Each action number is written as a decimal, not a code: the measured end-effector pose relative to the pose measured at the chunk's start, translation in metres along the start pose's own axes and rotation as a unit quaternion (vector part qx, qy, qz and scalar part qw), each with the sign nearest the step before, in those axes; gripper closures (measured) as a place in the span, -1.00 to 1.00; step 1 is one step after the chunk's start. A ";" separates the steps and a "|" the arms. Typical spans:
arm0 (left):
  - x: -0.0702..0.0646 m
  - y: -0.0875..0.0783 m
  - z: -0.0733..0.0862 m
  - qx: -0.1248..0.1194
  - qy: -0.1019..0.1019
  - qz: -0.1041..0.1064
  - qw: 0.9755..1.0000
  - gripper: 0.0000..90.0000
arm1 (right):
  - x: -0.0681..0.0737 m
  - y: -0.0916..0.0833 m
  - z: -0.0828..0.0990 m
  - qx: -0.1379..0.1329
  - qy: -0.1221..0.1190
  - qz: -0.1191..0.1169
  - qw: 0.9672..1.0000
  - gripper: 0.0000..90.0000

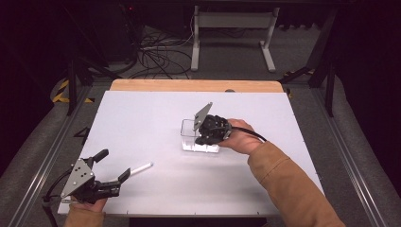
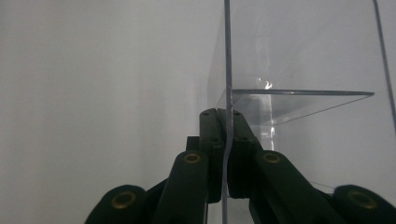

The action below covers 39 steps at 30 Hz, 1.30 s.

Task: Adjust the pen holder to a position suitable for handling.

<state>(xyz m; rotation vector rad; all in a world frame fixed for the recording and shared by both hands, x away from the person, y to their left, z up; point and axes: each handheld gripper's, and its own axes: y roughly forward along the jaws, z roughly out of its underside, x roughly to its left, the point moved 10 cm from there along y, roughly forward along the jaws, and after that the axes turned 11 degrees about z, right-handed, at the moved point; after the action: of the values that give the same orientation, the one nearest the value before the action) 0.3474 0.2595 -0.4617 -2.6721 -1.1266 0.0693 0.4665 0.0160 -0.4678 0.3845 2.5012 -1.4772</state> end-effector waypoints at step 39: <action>-0.001 0.000 0.000 -0.001 -0.005 0.001 1.000 -0.87 | 0.005 -0.013 -0.017 -0.055 -0.006 0.010 0.998 0.36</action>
<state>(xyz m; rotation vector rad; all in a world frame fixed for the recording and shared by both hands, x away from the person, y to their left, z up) 0.3467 0.2592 -0.4622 -2.6777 -1.1261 0.0812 0.4571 0.0258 -0.4504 0.3801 2.5473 -1.3229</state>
